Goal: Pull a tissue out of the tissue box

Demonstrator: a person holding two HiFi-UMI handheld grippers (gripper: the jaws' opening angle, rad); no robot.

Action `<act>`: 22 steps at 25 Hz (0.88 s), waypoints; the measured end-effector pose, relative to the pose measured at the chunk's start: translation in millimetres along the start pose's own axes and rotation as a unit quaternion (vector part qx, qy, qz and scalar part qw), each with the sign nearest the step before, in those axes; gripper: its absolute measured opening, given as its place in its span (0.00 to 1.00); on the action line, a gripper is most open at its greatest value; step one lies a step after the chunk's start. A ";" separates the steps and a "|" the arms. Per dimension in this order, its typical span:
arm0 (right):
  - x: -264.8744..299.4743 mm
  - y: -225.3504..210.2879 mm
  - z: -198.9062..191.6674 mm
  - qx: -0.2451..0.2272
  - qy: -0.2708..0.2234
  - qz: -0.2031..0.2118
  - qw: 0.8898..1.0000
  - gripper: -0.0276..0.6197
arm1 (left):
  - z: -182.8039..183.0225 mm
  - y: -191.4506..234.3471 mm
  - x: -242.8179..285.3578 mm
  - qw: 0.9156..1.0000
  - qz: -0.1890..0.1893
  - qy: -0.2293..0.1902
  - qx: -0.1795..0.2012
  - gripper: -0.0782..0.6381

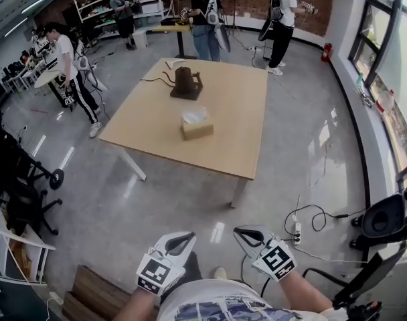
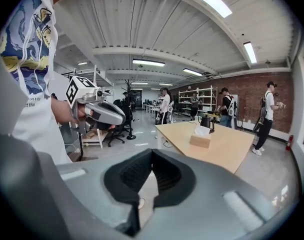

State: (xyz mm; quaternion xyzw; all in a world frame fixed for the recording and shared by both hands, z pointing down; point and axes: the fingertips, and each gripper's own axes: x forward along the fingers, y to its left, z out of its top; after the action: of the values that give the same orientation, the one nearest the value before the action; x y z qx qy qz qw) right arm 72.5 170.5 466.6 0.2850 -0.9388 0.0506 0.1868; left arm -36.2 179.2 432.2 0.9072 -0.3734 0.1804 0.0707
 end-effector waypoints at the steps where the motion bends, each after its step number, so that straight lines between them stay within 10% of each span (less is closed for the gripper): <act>1: 6.0 -5.7 1.6 -0.001 0.002 -0.003 1.000 0.05 | 2.4 7.8 4.9 1.000 -0.002 -0.003 0.001 0.12; 22: 189.3 -84.4 90.3 -0.004 0.018 -0.058 0.998 0.05 | 10.6 222.6 57.0 0.997 -0.073 -0.020 0.003 0.12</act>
State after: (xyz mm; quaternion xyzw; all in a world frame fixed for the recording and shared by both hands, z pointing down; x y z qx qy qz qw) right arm -55.1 -15.6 453.9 0.3370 -0.9174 0.0409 0.2076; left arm -152.4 -19.1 442.5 0.9356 -0.3073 0.1579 0.0730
